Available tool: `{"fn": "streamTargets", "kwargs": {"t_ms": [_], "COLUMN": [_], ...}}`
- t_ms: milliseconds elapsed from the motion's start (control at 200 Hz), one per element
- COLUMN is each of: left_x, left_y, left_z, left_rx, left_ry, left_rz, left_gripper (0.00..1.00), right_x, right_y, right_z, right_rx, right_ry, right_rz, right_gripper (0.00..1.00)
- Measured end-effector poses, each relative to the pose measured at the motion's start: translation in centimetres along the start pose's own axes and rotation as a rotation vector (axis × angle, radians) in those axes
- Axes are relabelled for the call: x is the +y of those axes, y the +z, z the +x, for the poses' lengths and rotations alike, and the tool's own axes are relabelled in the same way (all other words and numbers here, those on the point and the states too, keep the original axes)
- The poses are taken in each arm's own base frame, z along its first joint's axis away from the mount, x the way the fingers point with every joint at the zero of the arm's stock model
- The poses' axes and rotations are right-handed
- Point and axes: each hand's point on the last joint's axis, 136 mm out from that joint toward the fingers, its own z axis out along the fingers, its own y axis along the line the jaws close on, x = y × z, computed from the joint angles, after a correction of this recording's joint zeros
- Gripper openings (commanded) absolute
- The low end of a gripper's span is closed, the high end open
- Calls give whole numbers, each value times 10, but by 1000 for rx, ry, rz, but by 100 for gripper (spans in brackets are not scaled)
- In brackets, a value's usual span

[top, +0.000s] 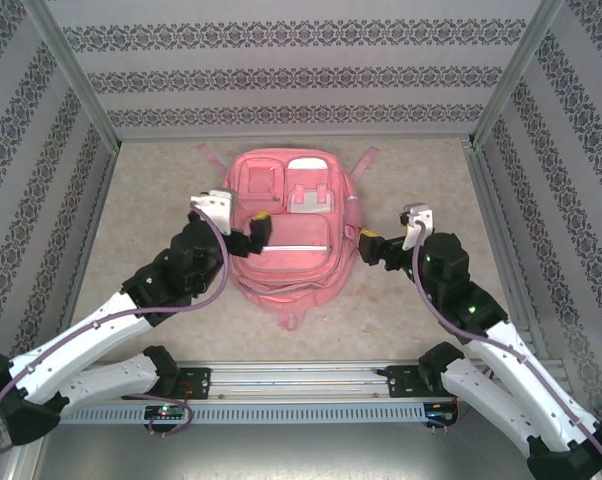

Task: Pack the student bag

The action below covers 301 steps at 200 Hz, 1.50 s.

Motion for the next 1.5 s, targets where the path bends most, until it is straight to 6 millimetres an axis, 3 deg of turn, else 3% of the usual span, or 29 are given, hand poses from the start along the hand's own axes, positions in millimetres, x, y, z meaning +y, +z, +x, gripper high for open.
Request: {"fn": "streamTargets", "kwargs": {"t_ms": [100, 195, 280, 365, 480, 600, 705, 879, 939, 1054, 1149, 1249, 1344, 1419, 1504], "left_x": [43, 82, 124, 161, 186, 204, 212, 207, 207, 210, 207, 213, 215, 212, 200], "left_y": [25, 46, 48, 42, 39, 43, 48, 75, 87, 94, 107, 114, 101, 88, 88], "left_z": [25, 77, 116, 136, 151, 178, 196, 185, 191, 222, 203, 173, 175, 192, 201], "left_rx": [46, 145, 215, 227, 193, 203, 225, 114, 82, 153, 117, 27, -10, -2, 26], "left_ry": [84, 188, 207, 166, 103, 47, 24, 30, 36, 30, 33, 24, 19, 21, 46], "left_rz": [-166, -279, -367, -439, -464, -465, -451, -392, -369, -336, -305, -339, -359, -348, -275], "left_gripper": [100, 100, 100, 100, 100, 100, 100, 100, 100, 100, 100, 100, 100, 100, 100], "right_x": [-15, -33, -47, -62, -89, -135, -169, -205, -210, -209, -209, -206, -205, -202, -195], "right_y": [8, 23, 35, 43, 49, 47, 41, 35, 38, 58, 76, 86, 91, 96, 102], "right_z": [20, 45, 50, 49, 48, 60, 84, 115, 117, 120, 122, 146, 132, 121, 113], "right_rx": [-81, -52, -35, -41, -49, -37, 13, 37, 21, 23, -22, 49, 8, -18, -31], "right_ry": [-57, -108, -134, -146, -141, -106, -72, 14, 42, 52, 51, 64, 50, 32, 1], "right_rz": [48, 126, 205, 283, 407, 576, 671, 717, 705, 609, 547, 491, 470, 478, 482], "right_gripper": [98, 98, 98, 98, 98, 98, 98, 98, 98, 98, 98, 98, 98, 98, 98]}}
